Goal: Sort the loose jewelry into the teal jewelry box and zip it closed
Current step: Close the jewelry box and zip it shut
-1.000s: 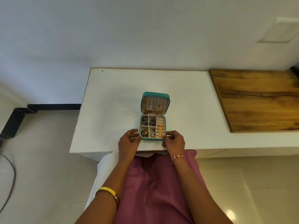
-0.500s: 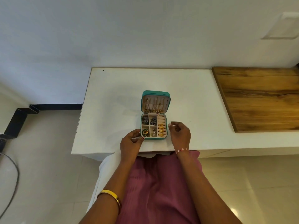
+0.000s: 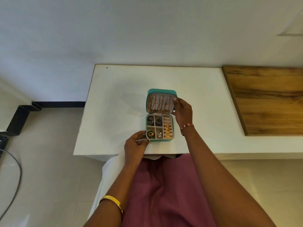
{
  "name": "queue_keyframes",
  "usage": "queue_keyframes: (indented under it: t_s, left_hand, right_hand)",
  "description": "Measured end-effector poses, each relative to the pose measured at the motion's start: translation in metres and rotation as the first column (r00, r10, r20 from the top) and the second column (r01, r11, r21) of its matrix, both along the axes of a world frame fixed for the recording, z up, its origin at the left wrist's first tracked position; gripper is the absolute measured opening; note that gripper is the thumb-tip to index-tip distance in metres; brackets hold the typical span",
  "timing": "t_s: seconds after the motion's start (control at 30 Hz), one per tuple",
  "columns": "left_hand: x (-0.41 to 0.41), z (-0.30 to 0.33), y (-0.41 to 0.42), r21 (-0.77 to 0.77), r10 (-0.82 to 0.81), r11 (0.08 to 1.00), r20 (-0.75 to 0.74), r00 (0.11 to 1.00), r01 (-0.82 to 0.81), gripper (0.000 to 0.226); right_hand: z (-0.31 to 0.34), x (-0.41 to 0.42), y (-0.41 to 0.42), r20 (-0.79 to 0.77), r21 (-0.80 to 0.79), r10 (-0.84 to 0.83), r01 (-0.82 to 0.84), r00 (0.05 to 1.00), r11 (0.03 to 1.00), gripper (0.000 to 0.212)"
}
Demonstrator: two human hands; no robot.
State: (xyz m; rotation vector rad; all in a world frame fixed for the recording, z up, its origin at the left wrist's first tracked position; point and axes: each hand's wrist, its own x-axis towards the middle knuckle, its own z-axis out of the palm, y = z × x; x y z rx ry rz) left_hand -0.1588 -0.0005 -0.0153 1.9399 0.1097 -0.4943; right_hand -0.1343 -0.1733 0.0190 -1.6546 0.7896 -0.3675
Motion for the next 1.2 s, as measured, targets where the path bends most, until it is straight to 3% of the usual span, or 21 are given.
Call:
queue_keyframes:
  t_s: [0.27,0.47,0.8,0.93,1.1,1.2]
  left_hand:
    - [0.001,-0.001,-0.001,0.001,0.01,1.0,-0.01,1.0,-0.01,0.036]
    - [0.0,0.0,0.0,-0.007,0.004,1.0,-0.003,1.0,-0.004,0.037]
    - [0.0,0.006,0.001,0.011,-0.024,1.0,0.014,1.0,0.024,0.036]
    - [-0.001,0.005,0.0,-0.004,-0.017,1.0,0.024,1.0,0.018,0.037]
    - [-0.001,0.006,0.001,0.004,-0.041,0.999,0.018,0.999,0.041,0.038]
    - [0.0,0.006,0.003,-0.003,-0.067,0.998,0.008,0.998,0.067,0.04]
  right_hand:
    - [0.0,-0.004,-0.01,-0.038,0.045,0.075,-0.073,0.996,0.996,0.025]
    - [-0.002,-0.03,0.001,-0.004,-0.062,0.078,-0.078,0.997,0.995,0.031]
    - [-0.017,-0.073,0.024,0.016,-0.205,0.156,-0.149,0.988,0.967,0.057]
    - [-0.024,-0.081,0.028,-0.033,-0.239,0.168,-0.17,0.985,0.956,0.056]
    - [-0.023,-0.082,0.035,-0.032,-0.101,0.115,-0.118,0.993,0.988,0.045]
    - [-0.025,-0.081,0.039,-0.046,-0.117,0.088,-0.093,0.995,0.989,0.039]
